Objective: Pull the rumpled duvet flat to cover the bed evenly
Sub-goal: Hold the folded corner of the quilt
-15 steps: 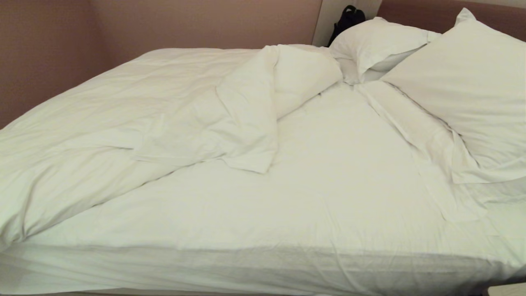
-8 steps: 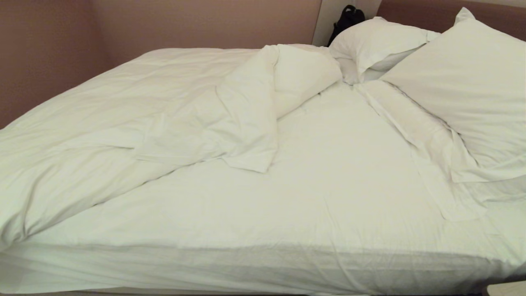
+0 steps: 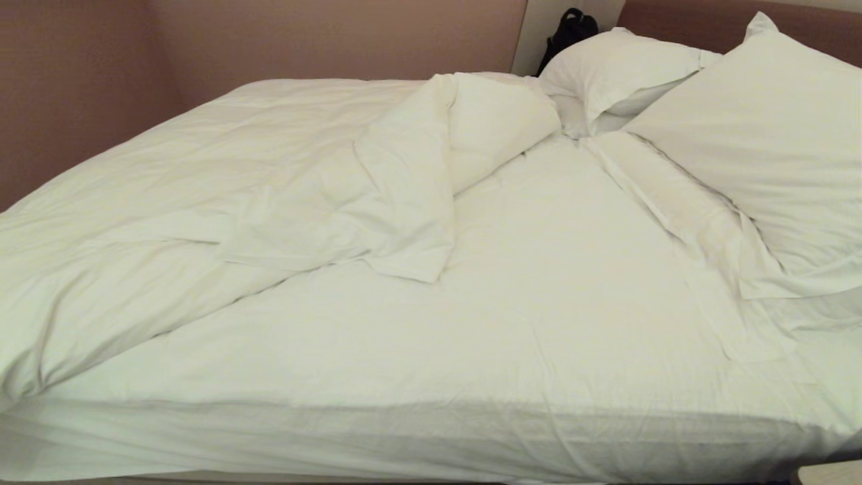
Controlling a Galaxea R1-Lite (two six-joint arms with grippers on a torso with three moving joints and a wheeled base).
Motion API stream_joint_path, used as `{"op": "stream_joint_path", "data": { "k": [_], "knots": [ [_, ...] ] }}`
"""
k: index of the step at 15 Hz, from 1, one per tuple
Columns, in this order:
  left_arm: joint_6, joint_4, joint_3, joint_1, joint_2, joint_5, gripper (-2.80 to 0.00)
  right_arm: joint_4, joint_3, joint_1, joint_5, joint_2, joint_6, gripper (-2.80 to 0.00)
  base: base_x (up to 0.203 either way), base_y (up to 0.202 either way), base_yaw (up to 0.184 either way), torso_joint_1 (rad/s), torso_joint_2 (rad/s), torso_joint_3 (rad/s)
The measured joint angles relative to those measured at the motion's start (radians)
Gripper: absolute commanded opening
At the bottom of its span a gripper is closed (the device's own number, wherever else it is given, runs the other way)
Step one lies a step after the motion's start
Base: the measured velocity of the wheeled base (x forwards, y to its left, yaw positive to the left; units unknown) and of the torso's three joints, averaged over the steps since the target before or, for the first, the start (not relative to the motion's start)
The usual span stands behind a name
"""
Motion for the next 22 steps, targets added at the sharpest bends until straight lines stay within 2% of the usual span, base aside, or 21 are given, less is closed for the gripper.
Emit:
{"op": "stream_joint_path", "data": {
  "k": [6, 18, 22],
  "knots": [
    [0.034, 0.007, 0.000, 0.000, 0.000, -0.009, -2.80, 0.000, 0.000, 0.000, -0.001, 0.000, 0.000, -2.80, 0.000, 0.000, 0.000, 0.000, 0.00, 0.000],
    [0.033, 0.005, 0.000, 0.000, 0.000, -0.009, -2.80, 0.000, 0.000, 0.000, -0.001, 0.000, 0.000, -2.80, 0.000, 0.000, 0.000, 0.000, 0.00, 0.000],
    [0.027, 0.005, 0.000, 0.000, 0.000, -0.004, -2.80, 0.000, 0.000, 0.000, 0.000, 0.000, 0.000, -2.80, -0.075, 0.000, 0.000, 0.002, 0.00, 0.001]
  ]
}}
